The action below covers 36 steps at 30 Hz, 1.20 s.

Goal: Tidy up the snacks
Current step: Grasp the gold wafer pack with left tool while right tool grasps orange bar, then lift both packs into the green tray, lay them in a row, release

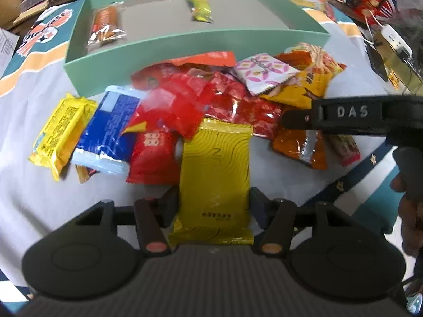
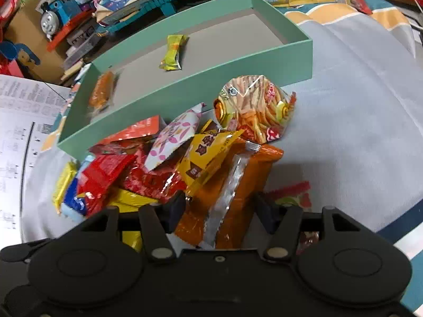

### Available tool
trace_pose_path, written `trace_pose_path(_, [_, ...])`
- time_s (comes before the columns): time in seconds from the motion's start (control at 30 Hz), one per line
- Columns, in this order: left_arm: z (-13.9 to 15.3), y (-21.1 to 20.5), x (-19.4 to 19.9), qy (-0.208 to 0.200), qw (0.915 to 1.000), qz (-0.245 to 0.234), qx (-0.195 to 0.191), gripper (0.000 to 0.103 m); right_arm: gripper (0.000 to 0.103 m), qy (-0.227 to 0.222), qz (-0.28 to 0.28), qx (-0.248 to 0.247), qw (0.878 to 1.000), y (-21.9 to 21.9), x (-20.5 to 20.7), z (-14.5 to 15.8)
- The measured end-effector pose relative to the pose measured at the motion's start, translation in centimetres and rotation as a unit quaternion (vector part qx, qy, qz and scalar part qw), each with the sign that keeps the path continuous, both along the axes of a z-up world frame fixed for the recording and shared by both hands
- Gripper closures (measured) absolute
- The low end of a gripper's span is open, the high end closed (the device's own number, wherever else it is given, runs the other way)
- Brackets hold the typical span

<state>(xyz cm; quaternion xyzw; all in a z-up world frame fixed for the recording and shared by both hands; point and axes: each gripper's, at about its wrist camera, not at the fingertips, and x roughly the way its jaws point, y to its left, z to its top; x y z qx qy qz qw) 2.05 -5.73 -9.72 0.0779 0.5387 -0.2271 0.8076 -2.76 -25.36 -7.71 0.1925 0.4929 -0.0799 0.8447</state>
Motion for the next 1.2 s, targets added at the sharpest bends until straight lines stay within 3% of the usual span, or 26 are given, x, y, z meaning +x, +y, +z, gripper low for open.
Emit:
trace_pose_path(0.2, [-0.4, -0.2, 0.7, 0.0, 0.9998, 0.016, 0.013, 0.019, 0.046, -0.002, 0.023, -0.025, 0.999, 1.0, 0.4, -0.4])
trace_pose_path(0.27, [-0.4, -0.4, 0.5, -0.006, 0.9997, 0.012, 0.019, 0.023, 0.049, -0.001, 0.033, -0.023, 0.999, 1.0, 0.2, -0.4])
trace_pose_path(0.3, [-0.3, -0.5, 0.4, -0.012, 0.9996, 0.008, 0.022, 0.036, 0.05, -0.001, 0.039, -0.023, 0.999, 0.9, -0.1, -0.3])
trace_pose_path(0.37, [0.0, -0.6, 0.1, -0.015, 0.9997, -0.006, 0.018, 0.051, 0.052, -0.001, 0.048, -0.023, 0.999, 0.9, -0.9, -0.1])
trace_pose_path(0.67, [0.1, 0.2, -0.9, 0.006, 0.9999, -0.011, 0.008, 0.049, 0.05, 0.01, 0.058, -0.004, 0.998, -0.5, -3.2, 0.2])
trace_pose_path(0.9, [-0.2, -0.4, -0.2, -0.004, 0.9996, -0.001, 0.027, 0.035, 0.044, 0.008, 0.07, -0.042, 0.997, 0.9, -1.7, -0.1])
trace_pose_path(1.07, [-0.3, -0.3, -0.5, -0.012, 0.9993, -0.008, 0.035, 0.033, 0.036, -0.002, 0.097, -0.08, 0.992, 2.3, -2.0, -0.5])
trace_pose_path(1.13, [-0.4, -0.6, -0.7, -0.021, 0.9987, -0.014, 0.044, 0.035, 0.04, -0.004, 0.109, -0.107, 0.988, 3.0, -2.3, -0.6])
trace_pose_path(1.2, [-0.3, -0.9, -1.2, -0.035, 0.9976, -0.029, 0.052, 0.051, 0.046, -0.004, 0.114, -0.118, 0.986, 3.4, -2.5, -0.5])
